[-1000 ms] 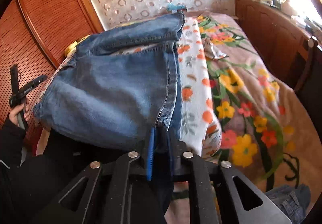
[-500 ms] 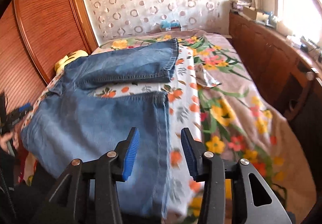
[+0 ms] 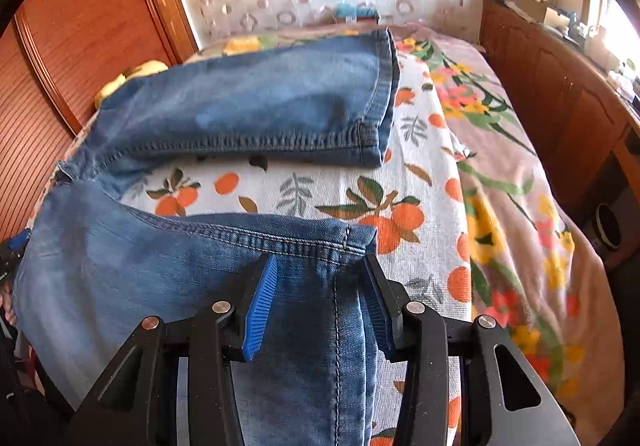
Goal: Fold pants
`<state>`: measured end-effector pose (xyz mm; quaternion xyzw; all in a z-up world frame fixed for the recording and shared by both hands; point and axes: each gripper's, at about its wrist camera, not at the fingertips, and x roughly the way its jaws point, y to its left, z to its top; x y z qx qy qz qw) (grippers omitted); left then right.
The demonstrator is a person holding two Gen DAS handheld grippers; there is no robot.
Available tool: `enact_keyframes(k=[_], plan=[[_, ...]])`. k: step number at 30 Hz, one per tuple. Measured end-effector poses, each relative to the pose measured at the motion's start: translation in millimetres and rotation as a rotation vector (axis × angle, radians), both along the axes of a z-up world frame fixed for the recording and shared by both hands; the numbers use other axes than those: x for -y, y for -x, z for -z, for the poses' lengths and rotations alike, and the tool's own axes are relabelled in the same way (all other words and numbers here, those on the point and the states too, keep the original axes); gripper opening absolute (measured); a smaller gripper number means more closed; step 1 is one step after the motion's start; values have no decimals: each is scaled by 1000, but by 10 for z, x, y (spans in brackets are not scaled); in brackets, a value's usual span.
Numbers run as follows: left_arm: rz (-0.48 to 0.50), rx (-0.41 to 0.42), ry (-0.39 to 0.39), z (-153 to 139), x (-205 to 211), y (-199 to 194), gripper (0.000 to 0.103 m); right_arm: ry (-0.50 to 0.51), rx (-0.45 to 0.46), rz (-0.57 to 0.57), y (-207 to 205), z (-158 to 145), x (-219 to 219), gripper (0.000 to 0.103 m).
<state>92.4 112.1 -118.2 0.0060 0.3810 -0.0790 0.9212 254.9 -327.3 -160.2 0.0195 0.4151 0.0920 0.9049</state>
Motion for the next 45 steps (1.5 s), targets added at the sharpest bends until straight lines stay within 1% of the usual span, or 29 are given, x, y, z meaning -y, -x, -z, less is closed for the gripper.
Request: enact_keyframes(k=[2,8,14,16,17,18,20,23,25,27,28,29,31,32,33,35,37,38,39,42,44,45], plan=[[-5,0,-1,-2,-4,0,53,-2,-10,8,-42,-2,-2,45],[-9,18,-8,9,-3,16,53,-17,16,48,-103,-45,63,45],[-12,15,-7,6,11,10,53,-26,12,28,-122,1,56,45],[-12,16,-6,7,12,10,53,-31,17,29,-84,-13,91,36],[-12,16,-6,7,16,11,53,-26,29,35,-45,-35,101,25],[-13,17,-5,7,16,13,53,-33,40,29,-11,-55,116,18],[-13,18,-6,8,19,15,53,-39,51,20,56,-75,143,8],[-13,18,-5,8,16,14,53,-47,109,28,174,-140,219,5],[-13,20,-5,7,21,16,53,-40,147,68,250,-191,305,5],[-14,21,-6,6,23,12,53,-60,154,84,268,-213,368,5],[-13,20,-8,5,26,10,53,-26,174,111,286,-222,367,0],[-13,19,-8,5,20,10,54,17,177,139,287,-214,368,0],[-12,18,-6,4,14,6,54,-3,132,134,225,-149,412,0],[-13,18,-6,3,12,5,54,11,116,151,206,-116,427,0],[-13,18,-4,3,11,4,54,17,114,146,198,-106,423,0],[-13,18,-5,3,11,2,54,1,142,98,190,-161,356,0],[-13,17,-6,4,9,2,54,-1,157,76,112,-230,290,2],[-13,18,-5,5,11,4,54,3,157,66,59,-247,255,9],[-13,18,-4,4,10,4,54,10,153,60,-8,-250,231,20],[-13,20,-4,4,9,5,54,0,132,43,-234,-202,190,34],[-14,22,-3,4,6,6,54,-2,92,36,-418,-104,173,40],[-13,23,-4,4,3,6,54,5,77,35,-497,-64,163,40]])
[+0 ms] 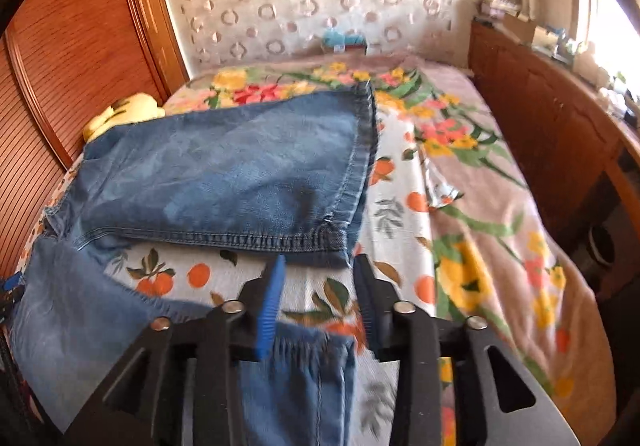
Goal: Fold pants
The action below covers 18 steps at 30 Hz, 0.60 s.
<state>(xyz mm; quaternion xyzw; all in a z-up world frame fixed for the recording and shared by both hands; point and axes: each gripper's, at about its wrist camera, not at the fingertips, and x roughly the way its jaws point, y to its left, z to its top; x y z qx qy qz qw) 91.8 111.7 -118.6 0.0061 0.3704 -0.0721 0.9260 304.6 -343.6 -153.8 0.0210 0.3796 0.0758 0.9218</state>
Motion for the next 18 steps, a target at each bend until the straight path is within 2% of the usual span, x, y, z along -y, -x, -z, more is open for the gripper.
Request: enact_keyframes(k=[5,10,18], plan=[[-1,5,1,1,4,5,54,-1,-54,-4,-261,122,45,41],[-1,11,2,13,17,20,54,41,-33,-9,-338,101,26,41],[-4,9,5,8,20,26,54,-85,0,-31,-406,73,93,43]])
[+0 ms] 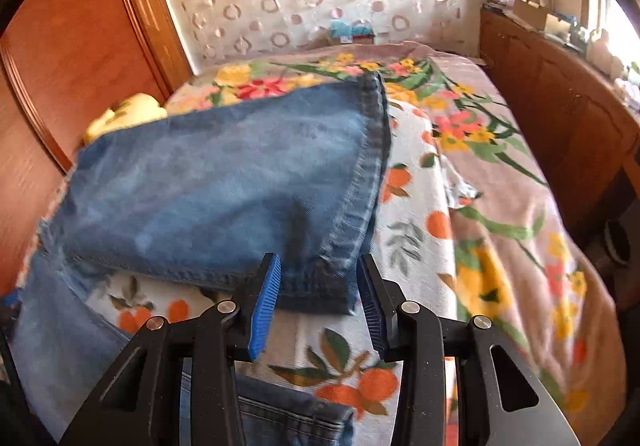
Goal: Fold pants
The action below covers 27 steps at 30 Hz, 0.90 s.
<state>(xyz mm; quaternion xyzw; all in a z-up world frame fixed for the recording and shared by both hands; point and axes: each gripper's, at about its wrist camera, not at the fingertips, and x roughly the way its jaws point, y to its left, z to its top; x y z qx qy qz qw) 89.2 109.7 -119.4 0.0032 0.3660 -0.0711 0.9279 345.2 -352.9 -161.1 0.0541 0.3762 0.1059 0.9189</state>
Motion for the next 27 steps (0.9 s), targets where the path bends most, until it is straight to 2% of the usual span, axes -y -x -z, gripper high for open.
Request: enact_keyframes(k=[2,8,11,12,15,19,24,27], plan=[[1,0,-1,-1,0,-2,54,11,-37,15,-61,83,-4,43],[1,2,0,2,2,-3,54,10,-39,6,-58,126,-1,42],[0,3,1,3,-2,-8,54,37,-41,-13,-3,90,0,21],[1,3,0,3,2,-6,54,40,-37,-16,18,73,28,10],[3,3,0,4,4,-10,54,29,0,-16,109,-57,153,7],[7,3,-1,7,8,-8,54,31,46,2,275,-192,339,6],[6,2,2,12,-7,-14,54,100,-50,-13,273,89,258,7],[10,-7,0,9,-20,-24,54,108,-5,8,404,59,203,13]])
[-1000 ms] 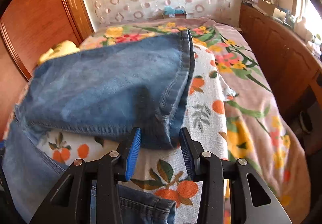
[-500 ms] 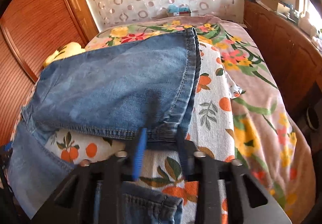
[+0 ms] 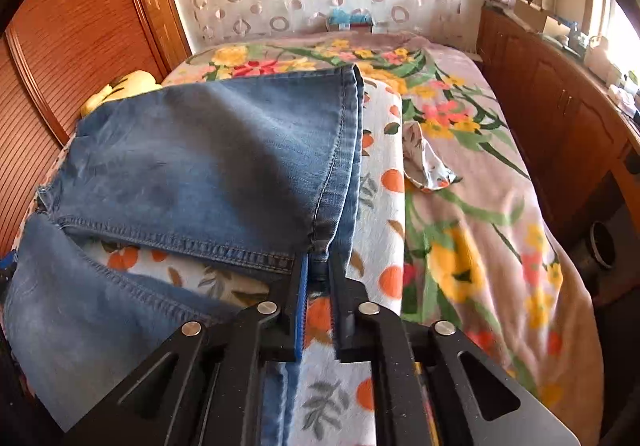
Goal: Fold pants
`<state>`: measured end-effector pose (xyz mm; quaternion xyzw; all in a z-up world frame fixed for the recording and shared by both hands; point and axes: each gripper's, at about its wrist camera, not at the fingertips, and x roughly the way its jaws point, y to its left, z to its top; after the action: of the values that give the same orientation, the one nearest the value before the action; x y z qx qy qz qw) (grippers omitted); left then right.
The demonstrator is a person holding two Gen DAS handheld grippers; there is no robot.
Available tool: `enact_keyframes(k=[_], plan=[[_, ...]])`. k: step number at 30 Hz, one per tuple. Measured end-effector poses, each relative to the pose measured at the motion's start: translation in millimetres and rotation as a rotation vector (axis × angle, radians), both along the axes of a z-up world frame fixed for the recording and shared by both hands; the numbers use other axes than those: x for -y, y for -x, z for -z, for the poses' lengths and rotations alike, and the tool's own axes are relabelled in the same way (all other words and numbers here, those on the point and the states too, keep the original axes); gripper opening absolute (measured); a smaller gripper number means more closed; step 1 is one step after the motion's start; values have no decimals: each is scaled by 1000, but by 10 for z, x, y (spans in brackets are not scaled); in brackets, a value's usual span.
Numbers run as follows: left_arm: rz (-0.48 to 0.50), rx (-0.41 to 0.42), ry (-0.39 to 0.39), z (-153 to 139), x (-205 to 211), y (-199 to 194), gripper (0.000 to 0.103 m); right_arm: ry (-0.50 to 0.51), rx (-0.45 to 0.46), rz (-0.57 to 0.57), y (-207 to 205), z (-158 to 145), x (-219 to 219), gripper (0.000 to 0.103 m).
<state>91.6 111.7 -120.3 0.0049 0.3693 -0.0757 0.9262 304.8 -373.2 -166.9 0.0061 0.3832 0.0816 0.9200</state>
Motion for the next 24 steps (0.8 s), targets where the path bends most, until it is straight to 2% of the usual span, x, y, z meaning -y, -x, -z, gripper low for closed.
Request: enact_keyframes(k=[3,6,8,13,15,21,24], plan=[[-14,-6,-6,-47,-30,31,54,-34,66,0,331,-73,-40,20],[-21,22,5,-149,-102,136,54,-25,114,-3,739,-95,-102,26],[-28,34,4,-209,-147,203,54,-20,134,-18,981,-90,-114,27],[-31,22,21,-269,-242,358,54,98,234,-6,1585,68,-335,27],[-30,19,14,-271,-237,417,54,109,225,16,1698,121,-370,27],[-3,-5,6,-239,-192,638,54,-21,153,34,1904,132,-360,27],[-9,-29,-17,-172,-190,723,54,-21,137,32,1955,91,-310,27]])
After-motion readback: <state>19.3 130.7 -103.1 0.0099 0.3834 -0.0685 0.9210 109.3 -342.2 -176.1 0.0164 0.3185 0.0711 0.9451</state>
